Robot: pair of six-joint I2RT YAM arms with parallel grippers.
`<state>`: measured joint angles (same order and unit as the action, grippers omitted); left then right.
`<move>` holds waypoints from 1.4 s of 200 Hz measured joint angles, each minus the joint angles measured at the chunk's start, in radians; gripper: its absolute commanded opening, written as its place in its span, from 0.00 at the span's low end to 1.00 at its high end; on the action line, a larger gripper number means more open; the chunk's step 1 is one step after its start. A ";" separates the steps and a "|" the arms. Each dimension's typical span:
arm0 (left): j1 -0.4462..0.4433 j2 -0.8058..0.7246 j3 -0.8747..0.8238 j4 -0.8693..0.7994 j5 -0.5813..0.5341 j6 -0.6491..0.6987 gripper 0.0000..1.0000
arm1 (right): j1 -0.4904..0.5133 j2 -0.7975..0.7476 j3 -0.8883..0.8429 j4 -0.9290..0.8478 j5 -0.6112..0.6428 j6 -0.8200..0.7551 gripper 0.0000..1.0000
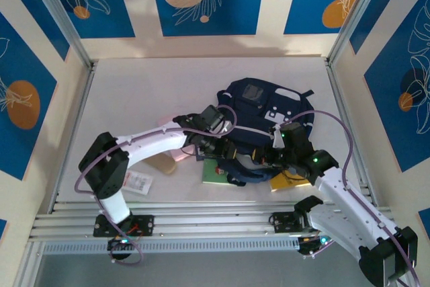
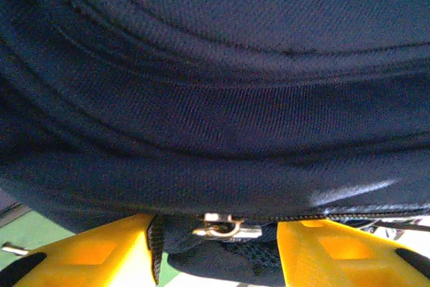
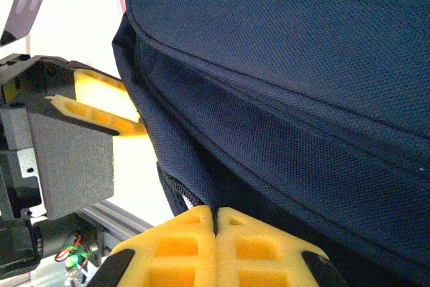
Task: Pack the student bag
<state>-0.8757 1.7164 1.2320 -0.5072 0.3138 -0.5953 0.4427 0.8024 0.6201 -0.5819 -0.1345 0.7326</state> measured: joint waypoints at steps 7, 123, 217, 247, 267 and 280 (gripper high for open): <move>-0.002 -0.006 -0.004 0.000 -0.009 0.004 0.48 | -0.003 0.000 0.000 0.002 -0.005 0.004 0.00; -0.026 0.063 0.044 -0.030 -0.060 0.000 0.47 | 0.022 0.001 -0.021 0.055 -0.026 0.054 0.00; -0.043 0.088 0.123 -0.152 -0.219 0.047 0.09 | 0.119 0.075 -0.027 0.057 0.087 0.043 0.00; -0.043 0.071 0.142 -0.179 -0.237 0.075 0.13 | 0.130 0.121 -0.027 0.052 0.103 0.040 0.00; -0.043 0.070 0.151 -0.191 -0.247 0.090 0.12 | 0.142 0.140 -0.022 0.058 0.109 0.039 0.00; -0.043 0.070 0.151 -0.194 -0.255 0.095 0.12 | 0.153 0.155 -0.014 0.058 0.114 0.035 0.00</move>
<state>-0.9184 1.7866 1.3830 -0.7010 0.0589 -0.5003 0.5953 0.9577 0.6060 -0.5236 -0.0204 0.7677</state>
